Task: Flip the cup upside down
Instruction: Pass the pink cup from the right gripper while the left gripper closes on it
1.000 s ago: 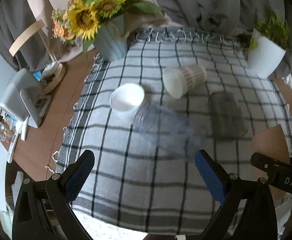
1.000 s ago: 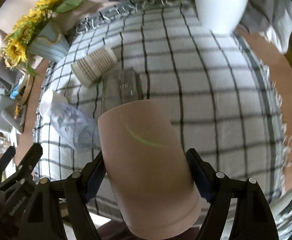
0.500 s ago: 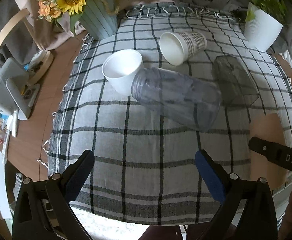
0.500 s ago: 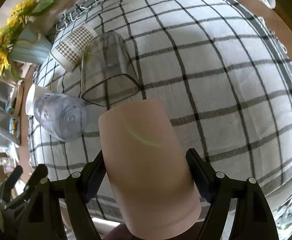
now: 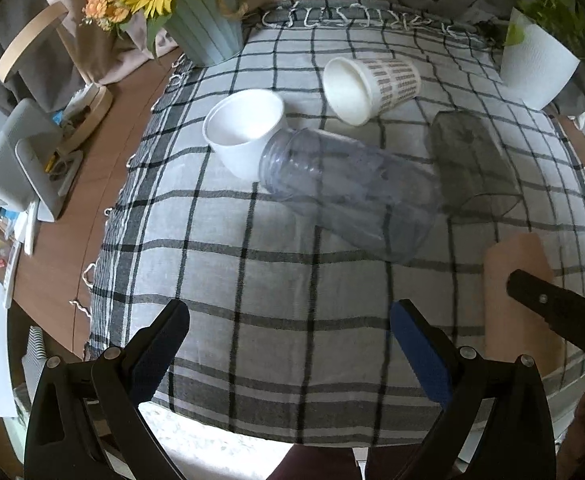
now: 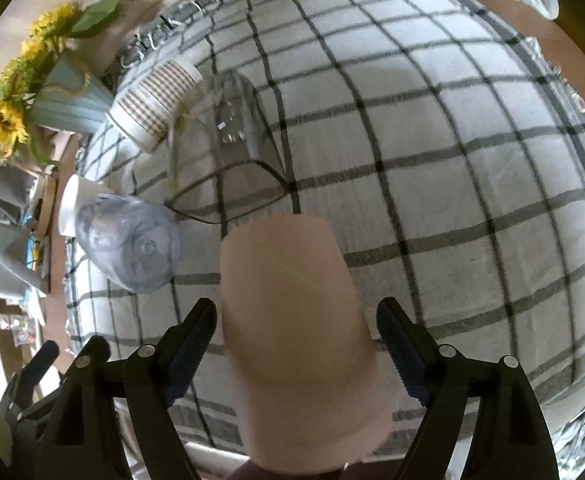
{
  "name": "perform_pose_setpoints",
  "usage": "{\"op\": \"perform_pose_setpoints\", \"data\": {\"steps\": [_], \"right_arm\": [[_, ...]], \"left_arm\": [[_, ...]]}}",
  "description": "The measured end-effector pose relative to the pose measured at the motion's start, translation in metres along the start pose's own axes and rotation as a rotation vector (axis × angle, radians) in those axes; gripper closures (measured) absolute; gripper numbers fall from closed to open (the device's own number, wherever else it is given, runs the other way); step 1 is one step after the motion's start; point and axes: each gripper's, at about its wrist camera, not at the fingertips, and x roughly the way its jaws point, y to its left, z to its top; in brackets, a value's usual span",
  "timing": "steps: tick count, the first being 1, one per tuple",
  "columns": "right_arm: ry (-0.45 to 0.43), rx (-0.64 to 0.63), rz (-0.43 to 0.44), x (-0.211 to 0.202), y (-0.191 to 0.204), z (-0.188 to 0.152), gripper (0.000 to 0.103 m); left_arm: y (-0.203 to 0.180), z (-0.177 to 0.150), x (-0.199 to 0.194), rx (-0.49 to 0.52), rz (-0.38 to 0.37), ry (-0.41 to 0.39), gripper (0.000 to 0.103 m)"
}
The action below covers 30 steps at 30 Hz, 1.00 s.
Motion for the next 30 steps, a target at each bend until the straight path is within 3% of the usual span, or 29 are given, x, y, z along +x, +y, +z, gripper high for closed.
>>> {"op": "perform_pose_setpoints", "data": {"steps": [4,7,12,23,30], "right_arm": [[-0.085,-0.034,0.019,-0.040,0.001,-0.003,0.021],[-0.155,-0.065,-0.017,-0.071,-0.001,-0.001,0.020],[-0.200,-0.066,-0.047,-0.097,-0.019,0.010,0.020],[-0.109,0.081,-0.053,-0.084,-0.088,0.024,0.020],[-0.058,0.152,-0.035,-0.069,-0.118,0.033,0.020]], "left_arm": [[-0.013,0.003,-0.018,0.004,-0.028,-0.029,0.001],[-0.027,0.008,-0.030,0.017,-0.075,-0.032,0.001],[-0.059,0.013,-0.035,0.062,-0.164,-0.002,0.001],[-0.125,0.030,-0.014,0.124,-0.258,0.123,0.003],[-0.149,0.043,0.014,0.116,-0.263,0.202,0.009]]}}
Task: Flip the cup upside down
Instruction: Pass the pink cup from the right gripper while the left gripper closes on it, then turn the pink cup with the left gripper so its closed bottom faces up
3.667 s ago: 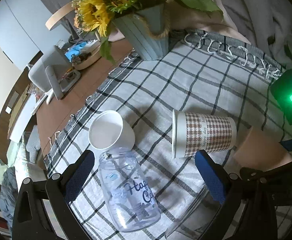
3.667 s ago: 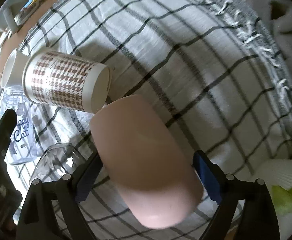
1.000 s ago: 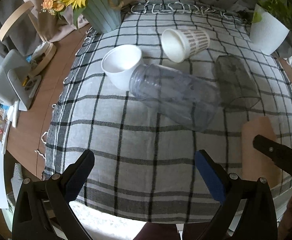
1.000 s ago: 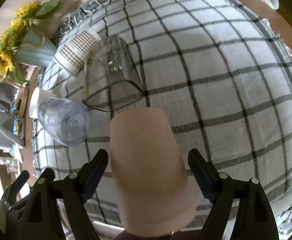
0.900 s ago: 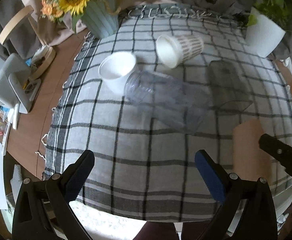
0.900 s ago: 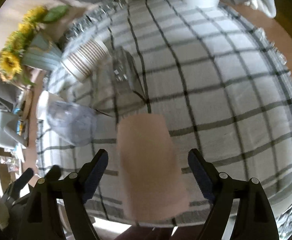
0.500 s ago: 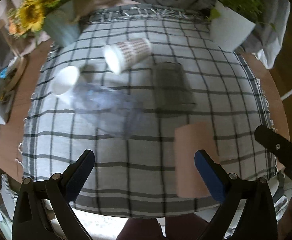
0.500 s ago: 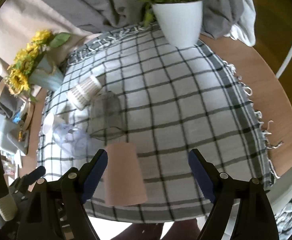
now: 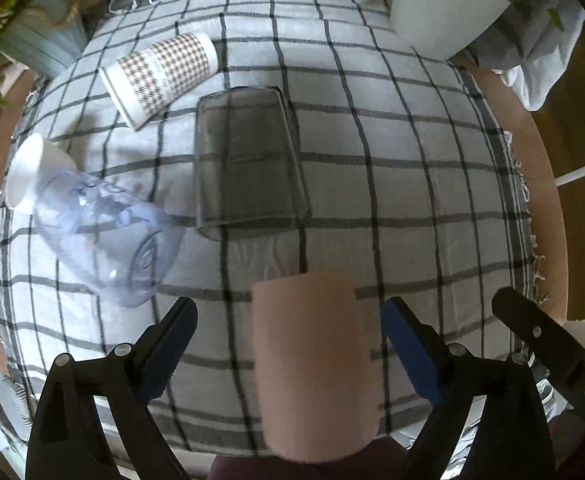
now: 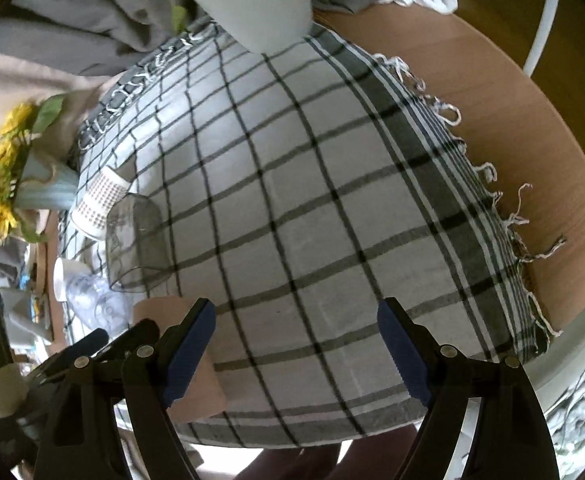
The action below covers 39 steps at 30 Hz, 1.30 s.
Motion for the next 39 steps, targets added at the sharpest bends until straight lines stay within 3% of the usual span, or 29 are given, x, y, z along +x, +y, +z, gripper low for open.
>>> {"op": "perform_pose_setpoints", "data": {"steps": [5,9,11,16,32,39], "right_arm": [[0.008,0.008,-0.009,0.007,-0.010,0.006,0.020],[0.014,0.004,-0.014,0.010,-0.015,0.012,0.020],[0.016,0.003,-0.020,0.012,-0.017,0.013,0.020],[0.029,0.008,-0.015,0.014,-0.021,0.014,0.020],[-0.032,-0.039,0.023,-0.020,-0.016,0.016,0.020],[-0.031,-0.093,0.000,-0.023,-0.016,0.009,0.020]], "left_arm": [[-0.009,0.007,0.020,0.004,0.001,0.053,0.025],[-0.012,0.007,0.033,-0.009,-0.001,0.087,0.029],[-0.012,0.008,0.037,-0.017,0.004,0.100,0.038],[-0.015,0.008,0.036,-0.028,0.019,0.092,0.040],[-0.025,0.011,-0.017,-0.030,0.014,-0.124,0.040],[-0.026,-0.014,-0.027,-0.019,0.009,-0.224,0.040]]}}
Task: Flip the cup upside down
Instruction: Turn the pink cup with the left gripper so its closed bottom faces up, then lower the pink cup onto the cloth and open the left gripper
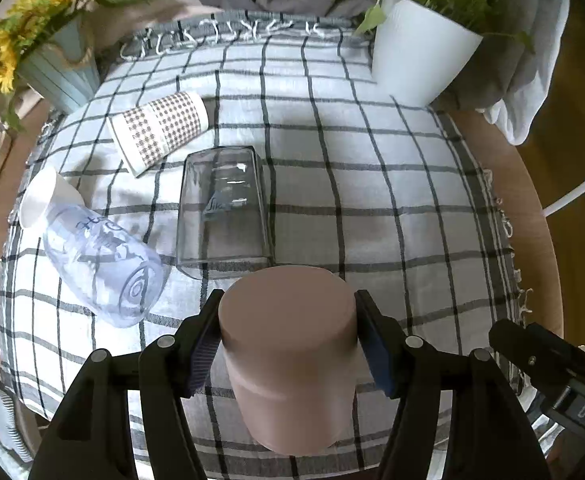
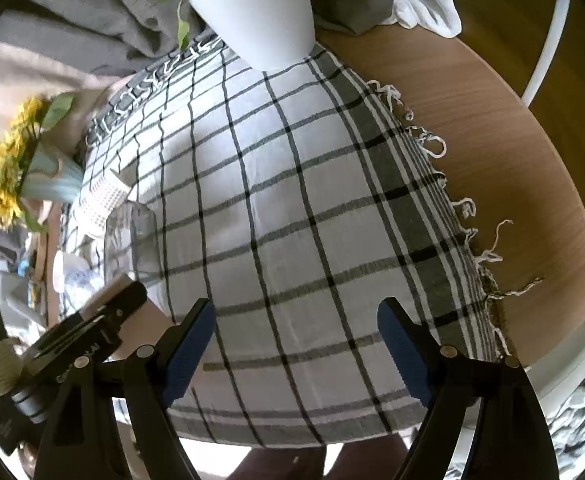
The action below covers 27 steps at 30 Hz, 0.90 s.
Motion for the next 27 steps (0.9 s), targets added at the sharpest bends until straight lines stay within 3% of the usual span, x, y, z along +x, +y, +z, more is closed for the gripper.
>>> {"op": "perform_pose_setpoints", "data": {"steps": [8,27], "right_arm": [[0.021,-0.042,-0.008,0.000,-0.001,-0.012,0.020],[0.041,-0.127,-0.019,0.001,-0.001,-0.024,0.020]], "left_arm": [[0.000,-0.020,-0.015,-0.008,0.006,-0.029,0.040],[-0.008,-0.058,-0.026,-0.036,-0.016,-0.017,0.041]]}}
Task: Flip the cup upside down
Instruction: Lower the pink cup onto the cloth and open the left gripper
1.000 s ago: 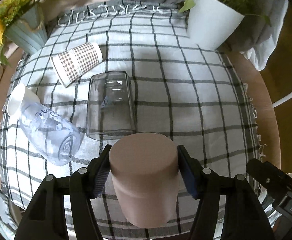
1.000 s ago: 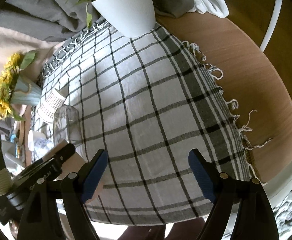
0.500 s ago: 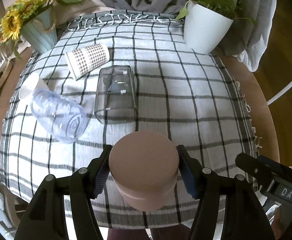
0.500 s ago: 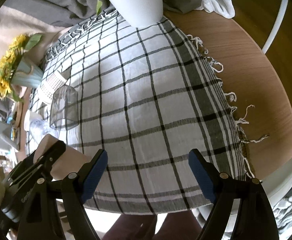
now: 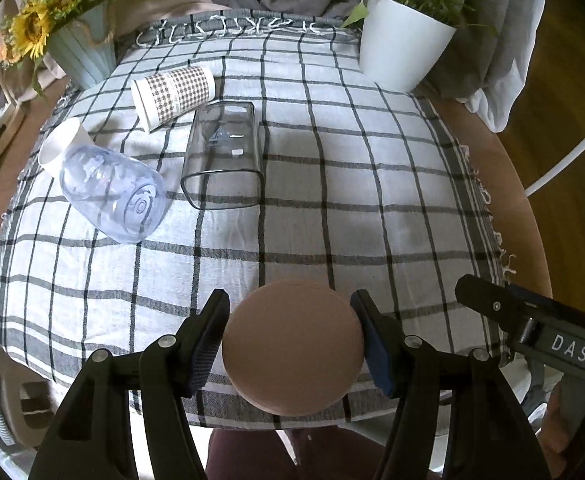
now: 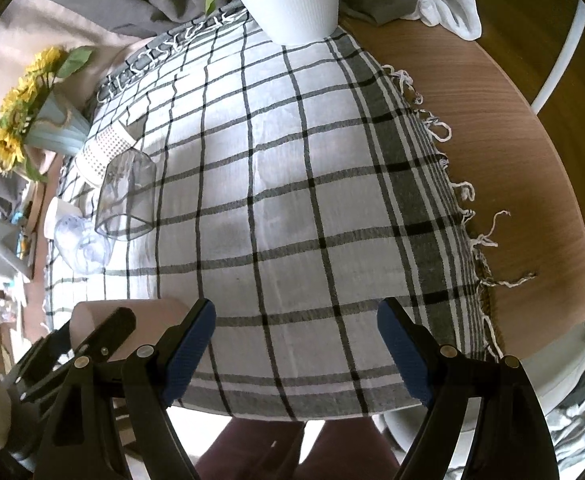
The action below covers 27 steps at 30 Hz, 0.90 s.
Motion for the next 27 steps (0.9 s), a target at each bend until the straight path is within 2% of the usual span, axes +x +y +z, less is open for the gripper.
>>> {"op": "perform_pose_setpoints", "data": {"steps": [9,12,14,18,20,21,27], "right_arm": [[-0.002,-0.018,0.009,0.000,-0.002,0.000,0.020],[-0.007,-0.031,0.010,-0.001,0.000,0.000,0.020],[-0.024,-0.031,0.005,-0.004,0.000,0.000,0.020],[-0.095,-0.012,-0.017,-0.022,-0.001,-0.004,0.017],[-0.146,0.002,-0.028,-0.036,-0.002,-0.008,0.014],[-0.173,0.006,-0.031,-0.045,-0.001,-0.010,0.013],[-0.366,-0.009,-0.038,-0.102,0.013,-0.038,0.009]], "left_arm": [[0.001,-0.001,0.000,-0.016,0.021,-0.012,0.039],[0.002,-0.002,0.000,-0.011,0.036,-0.021,0.032],[0.003,-0.002,-0.001,-0.004,0.038,-0.037,0.023],[0.006,0.000,-0.017,-0.005,0.023,-0.098,0.018],[0.007,0.000,-0.030,-0.009,0.017,-0.144,0.009],[0.009,-0.001,-0.038,-0.011,0.019,-0.171,0.008],[0.024,-0.022,-0.090,-0.007,0.069,-0.297,0.002]]}}
